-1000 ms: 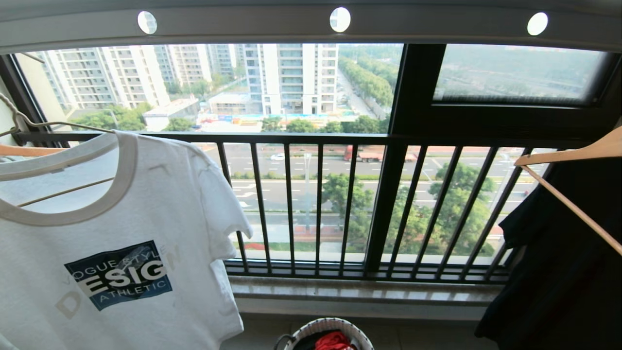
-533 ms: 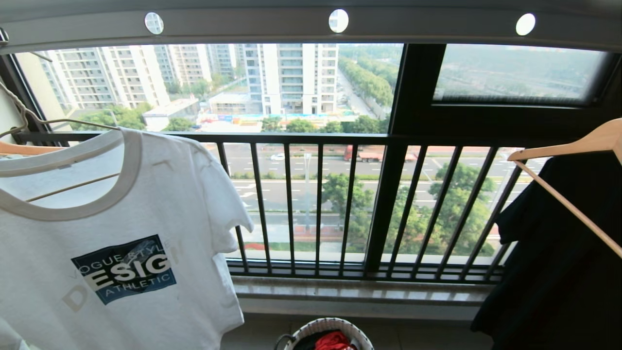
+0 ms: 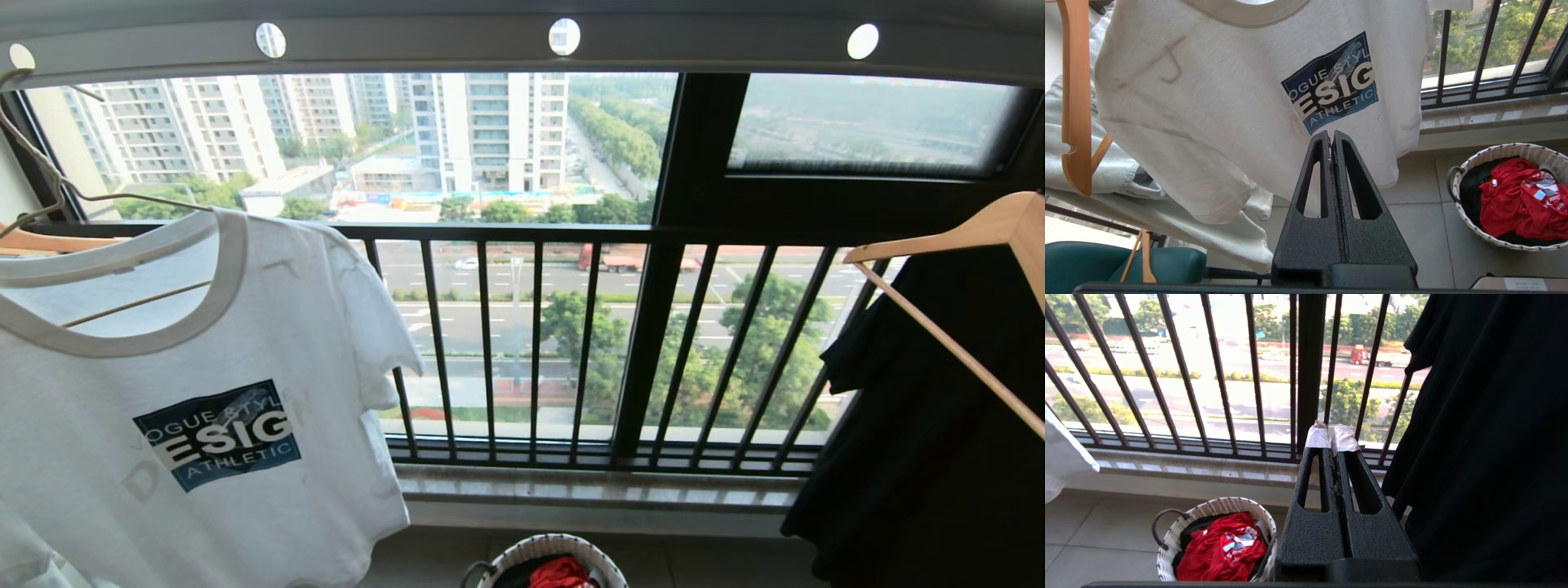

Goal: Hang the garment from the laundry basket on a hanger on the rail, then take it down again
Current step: Take the clothes off the clothes rack

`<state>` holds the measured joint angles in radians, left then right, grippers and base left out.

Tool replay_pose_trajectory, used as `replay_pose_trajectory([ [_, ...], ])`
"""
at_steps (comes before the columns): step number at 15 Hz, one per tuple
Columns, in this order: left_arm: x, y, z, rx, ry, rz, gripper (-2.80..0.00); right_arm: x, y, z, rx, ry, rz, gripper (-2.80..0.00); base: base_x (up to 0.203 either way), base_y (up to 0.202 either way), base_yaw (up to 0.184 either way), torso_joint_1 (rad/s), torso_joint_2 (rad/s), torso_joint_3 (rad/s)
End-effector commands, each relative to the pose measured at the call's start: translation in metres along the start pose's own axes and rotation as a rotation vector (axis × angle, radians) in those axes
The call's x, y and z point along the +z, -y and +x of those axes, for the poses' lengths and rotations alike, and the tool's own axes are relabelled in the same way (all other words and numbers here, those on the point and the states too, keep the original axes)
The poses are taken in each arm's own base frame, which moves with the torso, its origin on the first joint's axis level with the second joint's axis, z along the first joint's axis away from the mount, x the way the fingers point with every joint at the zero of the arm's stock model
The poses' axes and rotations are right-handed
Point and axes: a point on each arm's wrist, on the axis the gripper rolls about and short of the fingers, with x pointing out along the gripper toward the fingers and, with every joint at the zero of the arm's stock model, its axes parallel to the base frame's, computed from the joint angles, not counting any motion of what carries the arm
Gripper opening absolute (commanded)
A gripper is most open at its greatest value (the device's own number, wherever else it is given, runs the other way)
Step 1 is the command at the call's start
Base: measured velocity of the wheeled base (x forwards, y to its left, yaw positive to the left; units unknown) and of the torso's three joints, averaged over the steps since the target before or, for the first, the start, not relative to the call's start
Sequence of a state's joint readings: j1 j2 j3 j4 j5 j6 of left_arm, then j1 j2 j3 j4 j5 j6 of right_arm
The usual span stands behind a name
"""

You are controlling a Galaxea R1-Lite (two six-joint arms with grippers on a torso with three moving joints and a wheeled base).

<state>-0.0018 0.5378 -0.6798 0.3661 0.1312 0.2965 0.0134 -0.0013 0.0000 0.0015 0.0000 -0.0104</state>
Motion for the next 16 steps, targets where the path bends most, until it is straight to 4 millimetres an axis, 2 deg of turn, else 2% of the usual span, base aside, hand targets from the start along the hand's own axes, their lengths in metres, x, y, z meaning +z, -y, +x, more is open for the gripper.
replay_pose_trajectory([
  [1, 0.02, -0.005, 0.014, 0.021, -0.064, 0.031, -2.8, 0.0, 0.0, 0.0, 0.0, 0.0, 0.0, -2.8, 0.0, 0.0, 0.0, 0.0, 0.0, 0.0],
  [3, 0.041, -0.011, 0.025, 0.068, -0.1, 0.071, -2.8, 0.0, 0.0, 0.0, 0.0, 0.0, 0.0, -2.8, 0.0, 0.0, 0.0, 0.0, 0.0, 0.0],
  [6, 0.082, -0.024, 0.037, 0.109, -0.126, 0.124, -2.8, 0.0, 0.0, 0.0, 0.0, 0.0, 0.0, -2.8, 0.0, 0.0, 0.0, 0.0, 0.0, 0.0],
  [8, 0.103, -0.035, 0.054, 0.16, -0.202, 0.157, -2.8, 0.0, 0.0, 0.0, 0.0, 0.001, 0.0, -2.8, 0.0, 0.0, 0.0, 0.0, 0.0, 0.0],
  [12, 0.11, -0.052, 0.079, 0.241, -0.32, 0.195, -2.8, 0.0, 0.0, 0.0, 0.0, 0.0, -0.001, -2.8, 0.0, 0.0, 0.0, 0.0, 0.0, 0.0],
  [16, 0.12, -0.063, 0.086, 0.255, -0.317, 0.197, -2.8, 0.0, 0.0, 0.0, 0.0, 0.0, 0.0, -2.8, 0.0, 0.0, 0.0, 0.0, 0.0, 0.0],
])
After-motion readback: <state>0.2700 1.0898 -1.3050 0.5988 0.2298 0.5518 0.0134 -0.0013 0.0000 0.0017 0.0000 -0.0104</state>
